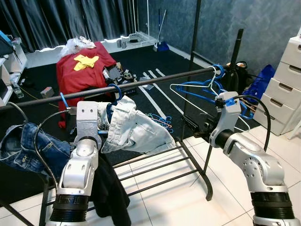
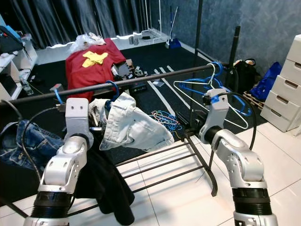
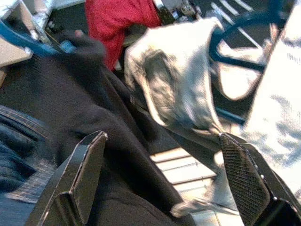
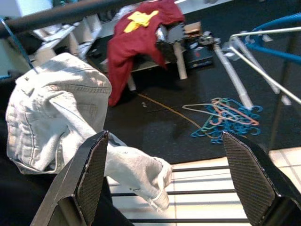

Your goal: Hang hanger

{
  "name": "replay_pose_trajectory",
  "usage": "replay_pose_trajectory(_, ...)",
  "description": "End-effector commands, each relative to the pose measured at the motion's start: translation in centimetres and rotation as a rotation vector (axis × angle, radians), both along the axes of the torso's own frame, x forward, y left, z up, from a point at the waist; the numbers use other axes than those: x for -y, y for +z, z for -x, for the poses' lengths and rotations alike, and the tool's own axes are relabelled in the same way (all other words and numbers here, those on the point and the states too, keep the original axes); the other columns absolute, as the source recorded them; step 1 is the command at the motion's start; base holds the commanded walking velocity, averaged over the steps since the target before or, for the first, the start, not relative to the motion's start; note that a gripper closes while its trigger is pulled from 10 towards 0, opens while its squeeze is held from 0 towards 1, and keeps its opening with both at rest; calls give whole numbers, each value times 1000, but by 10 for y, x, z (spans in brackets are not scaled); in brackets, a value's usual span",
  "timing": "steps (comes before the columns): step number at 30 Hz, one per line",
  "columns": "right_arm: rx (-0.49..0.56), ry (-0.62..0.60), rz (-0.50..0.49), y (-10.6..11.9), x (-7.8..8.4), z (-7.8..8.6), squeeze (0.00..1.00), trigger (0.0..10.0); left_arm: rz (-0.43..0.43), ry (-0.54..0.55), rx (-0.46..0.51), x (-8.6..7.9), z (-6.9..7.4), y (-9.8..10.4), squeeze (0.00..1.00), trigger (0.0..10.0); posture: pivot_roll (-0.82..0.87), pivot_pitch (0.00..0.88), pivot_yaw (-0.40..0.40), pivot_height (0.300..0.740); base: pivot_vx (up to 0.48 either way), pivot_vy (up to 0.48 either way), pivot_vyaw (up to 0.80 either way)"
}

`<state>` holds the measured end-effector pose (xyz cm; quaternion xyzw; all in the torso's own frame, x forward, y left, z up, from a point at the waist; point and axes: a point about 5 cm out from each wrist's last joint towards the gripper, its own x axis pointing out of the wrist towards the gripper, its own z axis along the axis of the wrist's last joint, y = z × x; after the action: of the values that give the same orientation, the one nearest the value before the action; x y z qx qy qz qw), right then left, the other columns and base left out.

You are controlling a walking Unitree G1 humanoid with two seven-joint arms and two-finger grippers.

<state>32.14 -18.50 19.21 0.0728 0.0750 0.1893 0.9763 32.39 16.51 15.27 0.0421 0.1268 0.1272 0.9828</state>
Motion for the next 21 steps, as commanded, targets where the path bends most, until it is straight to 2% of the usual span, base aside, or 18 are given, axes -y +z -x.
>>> replay_pose_trajectory(1, -5, 10, 4, 0, -1, 2, 0, 10000, 34, -1, -13, 5, -3, -3, 0, 10000, -279, 0, 20, 740, 0, 0, 0)
replay_pose_trajectory(7, -17, 32, 10, -2, -4, 4, 0, 10000, 46, 82, 79, -8, -9, 15, 0, 10000, -273, 0, 15, 740, 0, 0, 0)
replay_pose_trajectory(9, -17, 32, 10, -2, -4, 4, 0, 10000, 46, 82, 79, -8, -9, 15, 0, 10000, -273, 0, 15, 740, 0, 0, 0)
replay_pose_trajectory(10, -20, 45, 10, -3, -5, 5, 0, 10000, 21, 140, 119, -20, -8, 22, 0, 10000, -274, 0, 16, 740, 0, 0, 0)
replay_pose_trajectory(13, -22, 54, 10, -3, -6, 6, 0, 10000, -20, 181, 165, -30, -6, 30, 0, 10000, -274, 0, 16, 740, 0, 0, 0)
replay_pose_trajectory(16, -23, 57, 10, -3, -6, 6, 0, 10000, -33, 189, 183, -33, -6, 32, 0, 10000, -274, 0, 16, 740, 0, 0, 0)
replay_pose_trajectory(21, -30, 70, 15, -5, -7, 8, 0, 10000, -117, 254, 236, -50, 3, 44, 0, 10000, -271, 0, 16, 740, 0, 0, 0)
